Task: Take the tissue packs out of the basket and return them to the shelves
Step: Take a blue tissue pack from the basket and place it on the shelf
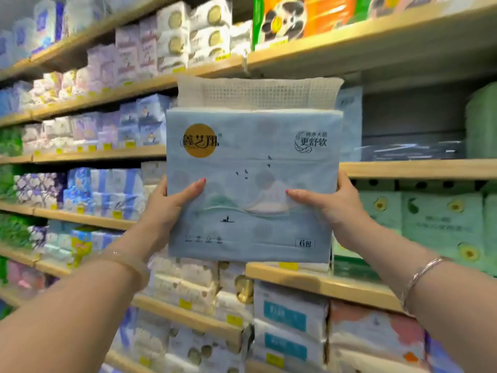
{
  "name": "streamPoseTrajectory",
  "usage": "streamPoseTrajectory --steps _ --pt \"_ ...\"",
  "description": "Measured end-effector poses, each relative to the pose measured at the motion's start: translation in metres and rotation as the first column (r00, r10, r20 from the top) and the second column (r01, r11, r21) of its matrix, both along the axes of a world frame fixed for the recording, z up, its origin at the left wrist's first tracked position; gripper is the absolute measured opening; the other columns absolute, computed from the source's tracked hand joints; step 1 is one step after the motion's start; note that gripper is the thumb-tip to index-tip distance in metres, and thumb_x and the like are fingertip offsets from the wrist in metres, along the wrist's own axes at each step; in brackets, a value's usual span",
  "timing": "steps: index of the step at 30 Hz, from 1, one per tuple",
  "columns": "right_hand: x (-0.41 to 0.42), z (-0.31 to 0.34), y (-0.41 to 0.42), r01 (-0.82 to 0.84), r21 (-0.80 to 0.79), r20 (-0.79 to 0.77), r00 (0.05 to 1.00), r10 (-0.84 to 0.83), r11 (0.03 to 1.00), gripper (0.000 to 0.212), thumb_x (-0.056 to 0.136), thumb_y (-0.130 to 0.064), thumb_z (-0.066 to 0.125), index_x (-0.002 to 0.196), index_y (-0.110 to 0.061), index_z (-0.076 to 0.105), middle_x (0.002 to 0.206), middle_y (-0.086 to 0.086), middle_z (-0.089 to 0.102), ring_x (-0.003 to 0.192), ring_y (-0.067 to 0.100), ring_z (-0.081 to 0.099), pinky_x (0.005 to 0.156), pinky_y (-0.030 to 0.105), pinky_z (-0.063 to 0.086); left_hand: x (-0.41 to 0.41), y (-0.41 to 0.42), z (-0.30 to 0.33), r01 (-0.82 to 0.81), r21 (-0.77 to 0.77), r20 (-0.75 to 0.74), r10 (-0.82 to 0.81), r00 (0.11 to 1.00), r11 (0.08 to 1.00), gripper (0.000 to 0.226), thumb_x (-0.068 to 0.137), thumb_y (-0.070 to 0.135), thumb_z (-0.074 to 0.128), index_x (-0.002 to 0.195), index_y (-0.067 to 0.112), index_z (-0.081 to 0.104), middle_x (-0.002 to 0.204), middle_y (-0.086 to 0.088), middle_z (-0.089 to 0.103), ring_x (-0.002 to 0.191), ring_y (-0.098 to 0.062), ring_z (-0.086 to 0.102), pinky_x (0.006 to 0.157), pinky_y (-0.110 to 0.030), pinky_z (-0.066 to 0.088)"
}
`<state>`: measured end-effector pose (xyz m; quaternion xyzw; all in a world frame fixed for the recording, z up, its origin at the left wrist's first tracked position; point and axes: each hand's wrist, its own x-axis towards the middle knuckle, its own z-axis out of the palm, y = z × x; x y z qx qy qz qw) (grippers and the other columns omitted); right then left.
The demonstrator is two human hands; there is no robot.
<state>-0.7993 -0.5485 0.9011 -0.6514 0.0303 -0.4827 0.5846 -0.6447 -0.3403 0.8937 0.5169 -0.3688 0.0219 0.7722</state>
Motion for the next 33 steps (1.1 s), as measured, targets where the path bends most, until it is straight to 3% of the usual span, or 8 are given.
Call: streamPoseTrajectory --steps 6,10,13,18,21,25,29,33 --pt "-0.039 0.075 -0.026 0.078 -0.094 0.165 0.984 -0.061 0.992 0.068 0.058 0.0 0.084 0.115 -0.016 0.051 0.099 -0.007 0.067 0.085 0.009 0.067 0.06 0.018 0.057 -0.015 -0.053 0.074 0.059 -0.126 0.159 -0.038 0.987 0.99 0.031 0.085 0.017 0.064 0.114 0.022 0.055 0.106 0.001 0.068 0.076 -0.006 0.071 0.064 -0.022 0.06" --pt "-0.052 0.112 -0.044 0.149 -0.173 0.248 0.963 -0.103 0.974 0.069 0.057 0.0 0.084 0.112 -0.022 0.05 0.099 -0.01 0.067 0.089 0.008 0.067 0.065 0.025 0.059 -0.01 -0.082 0.119 0.118 -0.173 0.26 -0.07 0.963 0.978 0.03 0.086 0.011 0.062 0.113 0.021 0.054 0.102 0.008 0.067 0.073 0.0 0.07 0.061 -0.017 0.057" --pt "-0.049 0.135 -0.058 0.2 -0.251 0.32 0.941 -0.114 0.947 0.082 0.057 0.003 0.083 0.128 -0.013 0.043 0.108 -0.005 0.066 0.093 0.009 0.067 0.065 0.023 0.058 0.002 -0.102 0.148 0.13 -0.187 0.347 -0.058 0.936 0.974 0.045 0.085 0.011 0.064 0.127 0.019 0.048 0.107 0.008 0.066 0.086 -0.004 0.068 0.07 -0.021 0.056" --pt "-0.028 0.163 -0.085 0.311 -0.34 0.378 0.909 -0.173 0.888 0.086 0.059 0.005 0.082 0.132 -0.01 0.04 0.124 0.003 0.061 0.106 0.012 0.063 0.077 0.024 0.058 0.026 -0.138 0.177 0.195 -0.202 0.419 -0.095 0.903 0.96 0.048 0.086 0.01 0.063 0.128 0.024 0.043 0.105 0.015 0.064 0.078 0.009 0.068 0.064 -0.011 0.055" --pt "-0.015 0.171 -0.102 0.348 -0.368 0.376 0.904 -0.205 0.862 0.08 0.06 0.008 0.08 0.13 -0.009 0.045 0.124 0.005 0.063 0.107 0.014 0.064 0.079 0.023 0.058 0.042 -0.162 0.184 0.221 -0.209 0.425 -0.115 0.898 0.953 0.05 0.086 0.01 0.063 0.128 0.026 0.041 0.105 0.017 0.062 0.079 0.011 0.066 0.063 -0.008 0.053" --pt "-0.002 0.173 -0.127 0.403 -0.386 0.376 0.89 -0.257 0.83 0.077 0.061 0.01 0.079 0.128 -0.012 0.047 0.124 0.005 0.062 0.114 0.021 0.061 0.092 0.04 0.054 0.058 -0.194 0.18 0.23 -0.226 0.397 -0.126 0.909 0.947 0.05 0.085 0.009 0.064 0.125 0.028 0.039 0.107 0.016 0.06 0.091 0.005 0.06 0.064 -0.009 0.053" --pt "0.009 0.174 -0.146 0.432 -0.403 0.354 0.886 -0.298 0.807 0.076 0.061 0.01 0.079 0.126 -0.014 0.049 0.116 -0.002 0.064 0.111 0.017 0.061 0.083 0.025 0.057 0.069 -0.221 0.176 0.177 -0.225 0.34 -0.094 0.936 0.958 0.06 0.084 0.016 0.065 0.137 0.021 0.035 0.116 0.009 0.054 0.096 -0.004 0.056 0.089 -0.028 0.047" --pt "0.02 0.174 -0.163 0.441 -0.405 0.3 0.891 -0.339 0.8 0.07 0.061 0.009 0.079 0.118 -0.023 0.053 0.11 -0.008 0.066 0.105 0.015 0.062 0.085 0.032 0.055 0.08 -0.241 0.174 0.122 -0.189 0.265 -0.069 0.962 0.974 0.07 0.083 0.02 0.067 0.142 0.02 0.029 0.13 0.002 0.052 0.113 -0.018 0.052 0.09 -0.029 0.043"
